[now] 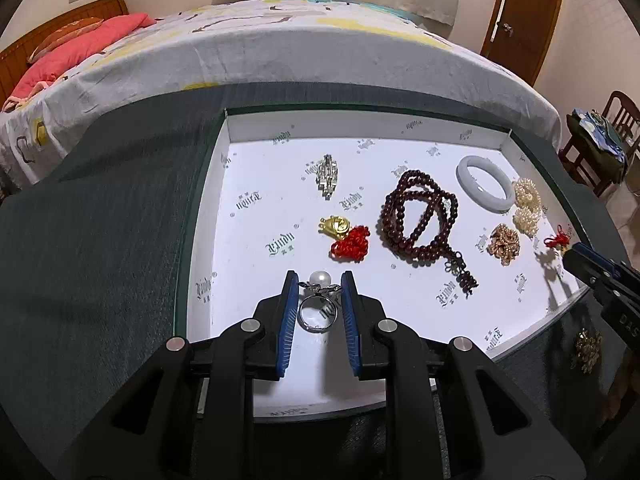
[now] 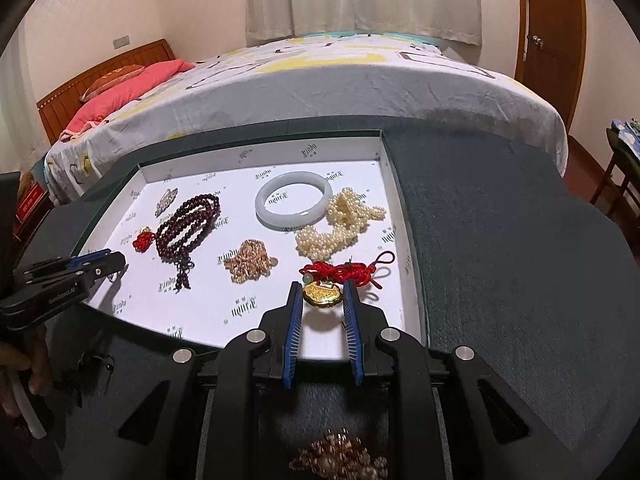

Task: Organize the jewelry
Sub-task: 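Carry the pearl ring and red cord pendant into the green box with both grippers, then open both grippers to release ring and pendant inside the box, then move the left gripper to the black cord pendant while the right gripper approaches the pearl flower brooch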

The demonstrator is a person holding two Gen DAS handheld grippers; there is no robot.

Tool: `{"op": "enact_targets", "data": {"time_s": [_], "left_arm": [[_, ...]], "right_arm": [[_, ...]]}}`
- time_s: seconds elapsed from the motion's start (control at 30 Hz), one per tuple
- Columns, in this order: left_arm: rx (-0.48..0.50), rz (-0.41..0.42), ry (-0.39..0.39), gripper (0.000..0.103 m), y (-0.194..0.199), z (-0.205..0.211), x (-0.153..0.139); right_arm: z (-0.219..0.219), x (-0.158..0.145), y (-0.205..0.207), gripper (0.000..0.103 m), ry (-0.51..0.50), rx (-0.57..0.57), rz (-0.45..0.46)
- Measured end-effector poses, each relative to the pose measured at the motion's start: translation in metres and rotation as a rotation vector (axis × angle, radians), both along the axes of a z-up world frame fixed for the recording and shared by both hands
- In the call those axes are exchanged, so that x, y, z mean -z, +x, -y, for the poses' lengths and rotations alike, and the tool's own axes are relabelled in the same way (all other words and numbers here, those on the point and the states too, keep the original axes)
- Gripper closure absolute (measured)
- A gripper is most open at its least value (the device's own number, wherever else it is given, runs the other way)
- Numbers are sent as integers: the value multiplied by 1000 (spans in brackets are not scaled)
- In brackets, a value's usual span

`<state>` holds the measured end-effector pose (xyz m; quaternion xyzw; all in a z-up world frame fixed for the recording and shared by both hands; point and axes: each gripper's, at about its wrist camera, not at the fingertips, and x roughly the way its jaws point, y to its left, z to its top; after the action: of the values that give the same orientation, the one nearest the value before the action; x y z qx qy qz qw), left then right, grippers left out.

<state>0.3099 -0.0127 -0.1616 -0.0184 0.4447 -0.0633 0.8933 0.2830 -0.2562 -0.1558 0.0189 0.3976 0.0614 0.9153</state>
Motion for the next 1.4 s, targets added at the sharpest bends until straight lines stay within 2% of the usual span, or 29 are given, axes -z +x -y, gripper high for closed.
{"op": "enact_targets", "data": {"time_s": [0.53,0.57,0.63,0.67,0.7,0.87,0.97,1.13,1.2,1.4], "left_arm": [[-9,-11,7,81,4,3,4],[-8,-11,8,80,4,3,4],[-4,-11,12,78,4,4,4],[-4,-11,14,72,4,4,4],[-2,-10,11,71,4,4,4],[3,-11,7,65,2,6,3],[0,3,5,54,-1,8,-2],[-16,36,-6,45,-9,4,-19],[-25,58,-4,42,-14,1,-28],[-52,105,8,32,-35,-7,-47]], "right_arm": [[-4,8,7,81,-22,-8,-29],[-4,8,7,80,-22,-9,-29],[-4,8,7,73,-18,-7,-29],[-3,7,7,59,-15,-4,-25],[-3,7,6,51,-11,-2,-18],[-2,3,5,50,-3,-2,-10],[-2,-2,3,50,-1,-2,1],[-2,-14,-6,49,2,0,21],[-2,-21,-12,45,3,2,36],[0,-32,-32,42,-2,14,57]]}}
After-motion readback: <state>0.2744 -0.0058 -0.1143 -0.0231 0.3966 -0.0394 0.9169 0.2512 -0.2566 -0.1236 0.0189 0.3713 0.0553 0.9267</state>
